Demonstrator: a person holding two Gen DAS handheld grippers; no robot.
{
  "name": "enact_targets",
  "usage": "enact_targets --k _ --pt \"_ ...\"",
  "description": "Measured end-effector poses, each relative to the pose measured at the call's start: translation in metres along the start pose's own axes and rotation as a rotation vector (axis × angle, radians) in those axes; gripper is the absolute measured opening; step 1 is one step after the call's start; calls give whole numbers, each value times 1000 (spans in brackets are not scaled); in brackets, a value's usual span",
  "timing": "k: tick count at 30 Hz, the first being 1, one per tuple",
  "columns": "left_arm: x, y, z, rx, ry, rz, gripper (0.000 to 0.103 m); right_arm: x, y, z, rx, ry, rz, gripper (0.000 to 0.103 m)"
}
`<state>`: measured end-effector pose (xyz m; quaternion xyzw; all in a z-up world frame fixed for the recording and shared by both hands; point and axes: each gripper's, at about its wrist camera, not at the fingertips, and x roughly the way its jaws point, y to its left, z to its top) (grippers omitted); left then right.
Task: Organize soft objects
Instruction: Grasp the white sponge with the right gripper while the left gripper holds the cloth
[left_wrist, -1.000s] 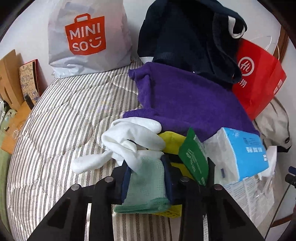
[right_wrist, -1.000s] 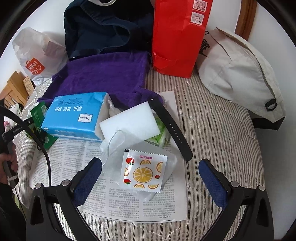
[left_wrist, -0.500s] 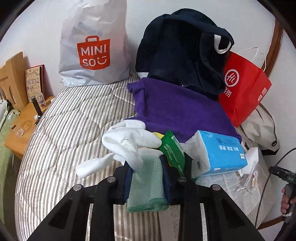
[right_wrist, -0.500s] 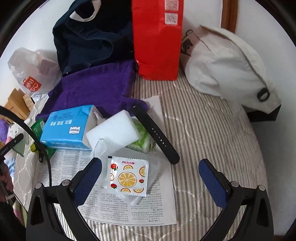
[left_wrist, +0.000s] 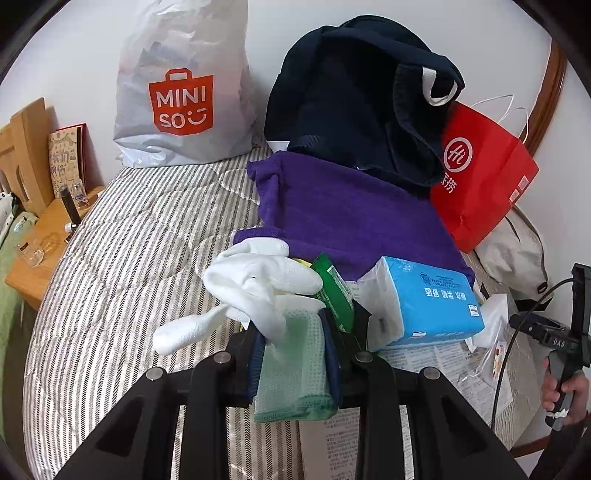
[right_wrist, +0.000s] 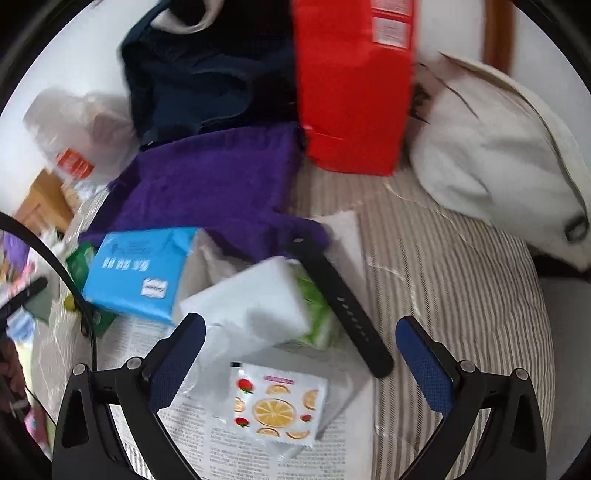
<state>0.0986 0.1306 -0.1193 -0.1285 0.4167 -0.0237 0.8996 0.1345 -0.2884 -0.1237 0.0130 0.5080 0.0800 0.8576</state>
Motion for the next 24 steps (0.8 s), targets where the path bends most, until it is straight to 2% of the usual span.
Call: enact_targets --k 4,7,11,13,15,18,24 --pt "3 -1 0 7 10 2 27 10 25 -2 -114 7 -35 102" --pt "4 0 0 7 13 0 27 19 36 -3 -157 33 -25 102" --pt "6 3 -1 2 17 -2 27 36 44 -1 -200 64 -71 102" --pt "7 4 -2 -2 21 -4 27 42 44 1 -199 67 -84 100" --pt "9 6 -2 -6 26 -1 27 42 42 3 -191 54 -53 82" --pt "10 8 -3 -7 32 -3 27 33 37 8 -152 16 -5 82" --pt "8 8 -4 -12 29 -21 27 10 29 16 -75 -42 30 82"
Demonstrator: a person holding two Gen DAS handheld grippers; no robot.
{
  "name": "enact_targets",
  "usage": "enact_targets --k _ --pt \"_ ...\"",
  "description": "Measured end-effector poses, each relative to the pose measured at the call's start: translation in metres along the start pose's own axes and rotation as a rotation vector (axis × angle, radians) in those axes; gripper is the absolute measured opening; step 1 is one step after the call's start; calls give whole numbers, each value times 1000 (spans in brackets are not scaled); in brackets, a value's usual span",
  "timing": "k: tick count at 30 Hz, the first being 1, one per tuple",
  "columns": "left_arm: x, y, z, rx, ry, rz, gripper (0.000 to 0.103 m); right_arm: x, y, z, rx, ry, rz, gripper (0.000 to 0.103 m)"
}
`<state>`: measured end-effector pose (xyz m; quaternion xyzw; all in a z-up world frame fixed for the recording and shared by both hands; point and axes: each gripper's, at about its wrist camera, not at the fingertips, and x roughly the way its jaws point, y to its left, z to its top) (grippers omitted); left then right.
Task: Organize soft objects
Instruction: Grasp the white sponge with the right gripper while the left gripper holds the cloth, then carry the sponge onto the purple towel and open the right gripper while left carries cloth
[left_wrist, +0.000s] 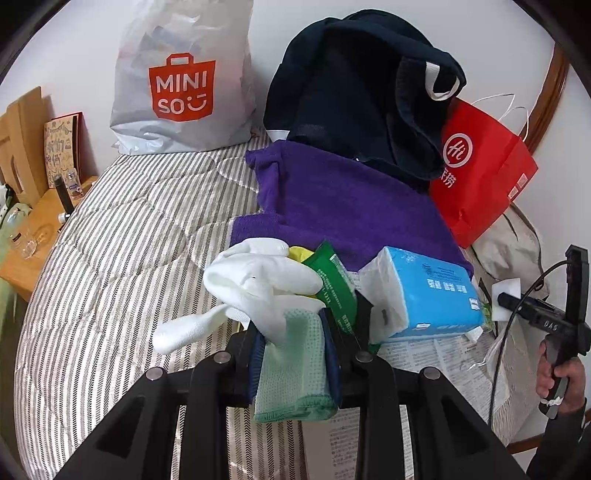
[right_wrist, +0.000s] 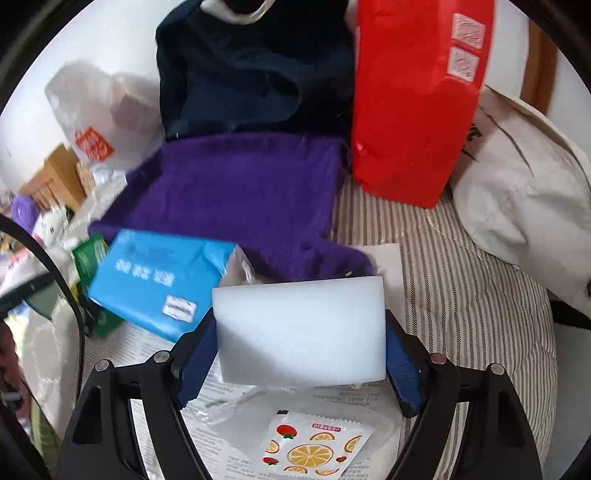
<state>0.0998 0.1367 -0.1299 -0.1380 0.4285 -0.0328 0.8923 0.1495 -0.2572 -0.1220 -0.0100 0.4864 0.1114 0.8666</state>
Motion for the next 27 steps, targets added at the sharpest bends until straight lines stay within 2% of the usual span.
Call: enact_targets --k 13,27 --pt "-34 -9 15 30 -67 -21 27 -49 -1 10 72 -109 12 82" --pt "-59 -25 53 91 -118 -34 27 -60 14 36 60 -152 25 82"
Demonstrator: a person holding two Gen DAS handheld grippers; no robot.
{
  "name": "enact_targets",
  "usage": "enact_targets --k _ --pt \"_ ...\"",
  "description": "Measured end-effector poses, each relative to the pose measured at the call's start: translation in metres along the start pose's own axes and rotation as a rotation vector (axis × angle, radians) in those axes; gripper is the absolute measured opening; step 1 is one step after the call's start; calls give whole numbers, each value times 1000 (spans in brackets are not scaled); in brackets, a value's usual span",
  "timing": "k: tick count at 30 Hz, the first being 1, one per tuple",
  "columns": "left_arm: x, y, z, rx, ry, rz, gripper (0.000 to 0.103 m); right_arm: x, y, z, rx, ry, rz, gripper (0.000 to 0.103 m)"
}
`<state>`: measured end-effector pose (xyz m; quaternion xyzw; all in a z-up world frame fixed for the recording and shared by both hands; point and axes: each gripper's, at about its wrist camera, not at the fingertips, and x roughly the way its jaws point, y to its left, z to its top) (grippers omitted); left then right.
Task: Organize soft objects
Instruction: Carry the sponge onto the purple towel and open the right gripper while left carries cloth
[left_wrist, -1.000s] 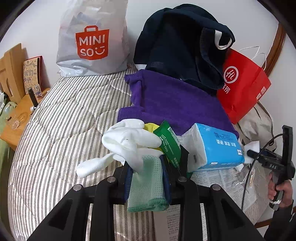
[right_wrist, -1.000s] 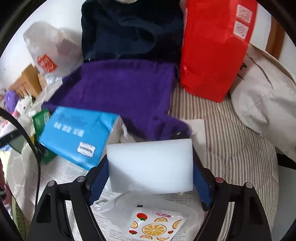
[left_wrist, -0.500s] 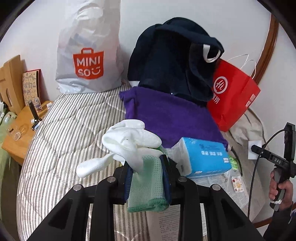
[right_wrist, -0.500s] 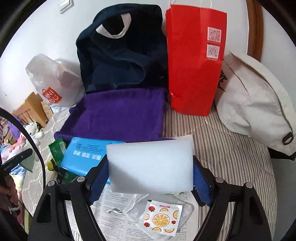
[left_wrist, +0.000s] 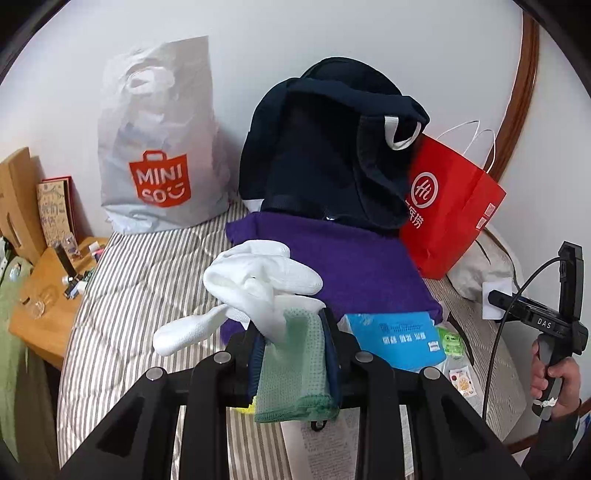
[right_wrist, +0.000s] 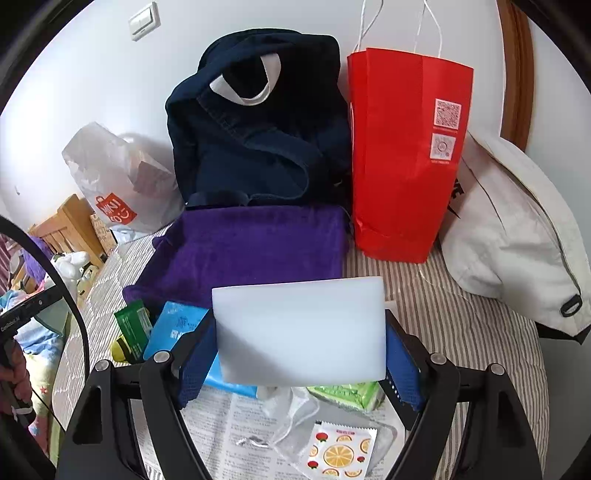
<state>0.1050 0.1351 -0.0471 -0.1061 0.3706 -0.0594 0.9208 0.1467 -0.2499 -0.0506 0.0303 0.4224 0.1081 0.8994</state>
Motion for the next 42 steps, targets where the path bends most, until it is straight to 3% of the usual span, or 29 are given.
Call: enact_targets --k 16,32,42 --pt "47 -10 35 18 31 -26 27 51 6 35 -19 46 16 82" --pt "124 3 65 -2 79 -28 27 189 30 79 -67 206 1 82" --pt "154 6 69 -7 108 -44 27 246 35 88 -62 277 -56 82"
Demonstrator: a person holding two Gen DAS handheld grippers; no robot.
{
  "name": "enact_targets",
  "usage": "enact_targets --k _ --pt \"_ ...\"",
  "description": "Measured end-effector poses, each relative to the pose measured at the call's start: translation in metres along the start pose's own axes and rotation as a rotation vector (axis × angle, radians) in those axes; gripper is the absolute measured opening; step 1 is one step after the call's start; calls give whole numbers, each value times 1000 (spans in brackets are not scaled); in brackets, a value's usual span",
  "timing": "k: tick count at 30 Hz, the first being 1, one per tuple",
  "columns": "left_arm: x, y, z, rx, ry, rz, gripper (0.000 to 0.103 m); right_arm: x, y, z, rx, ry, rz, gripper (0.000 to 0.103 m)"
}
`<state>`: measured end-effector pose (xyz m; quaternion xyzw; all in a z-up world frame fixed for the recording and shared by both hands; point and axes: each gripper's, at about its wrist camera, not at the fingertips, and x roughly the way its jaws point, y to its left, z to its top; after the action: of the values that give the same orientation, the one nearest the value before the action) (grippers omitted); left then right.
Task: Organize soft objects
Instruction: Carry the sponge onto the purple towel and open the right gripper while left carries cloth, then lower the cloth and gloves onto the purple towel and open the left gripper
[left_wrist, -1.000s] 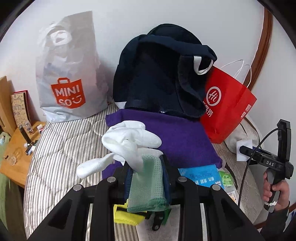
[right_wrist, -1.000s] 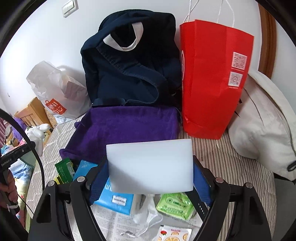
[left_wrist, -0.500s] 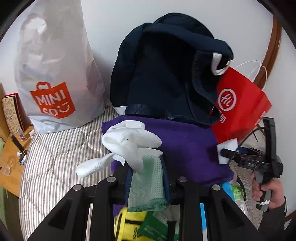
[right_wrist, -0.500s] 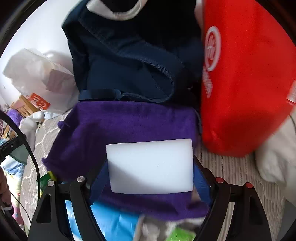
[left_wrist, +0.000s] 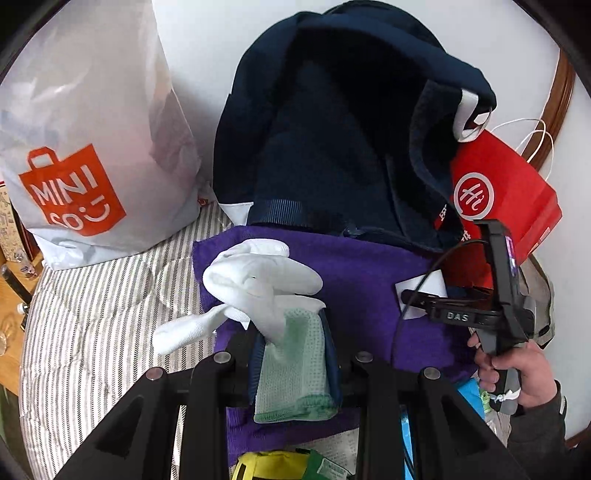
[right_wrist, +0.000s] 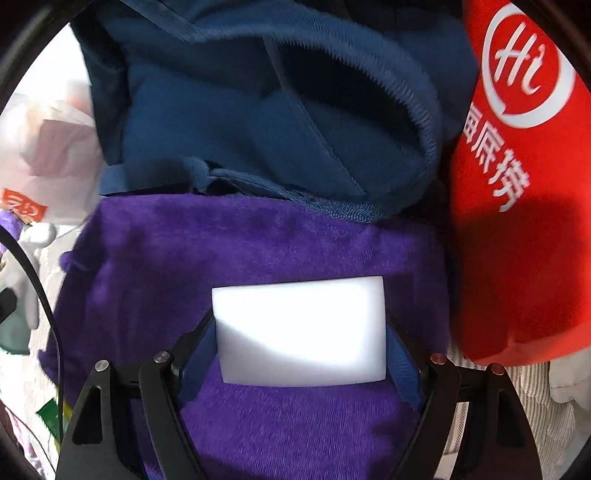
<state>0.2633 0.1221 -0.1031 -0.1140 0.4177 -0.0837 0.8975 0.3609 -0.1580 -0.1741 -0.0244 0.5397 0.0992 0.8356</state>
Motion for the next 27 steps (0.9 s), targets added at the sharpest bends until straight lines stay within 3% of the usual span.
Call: enact_targets --k 8,12,21,27 --pt "8 0 1 9 16 -9 27 18 -6 8 17 74 12 83" --pt "10 0 1 8 26 -9 27 23 -8 9 10 113 41 88" --pt "16 -7 3 23 33 -13 27 -15 0 -6 -24 53 34 89" --pt "30 -16 7 39 47 -4 27 -66 -1 -22 -39 -21 40 89"
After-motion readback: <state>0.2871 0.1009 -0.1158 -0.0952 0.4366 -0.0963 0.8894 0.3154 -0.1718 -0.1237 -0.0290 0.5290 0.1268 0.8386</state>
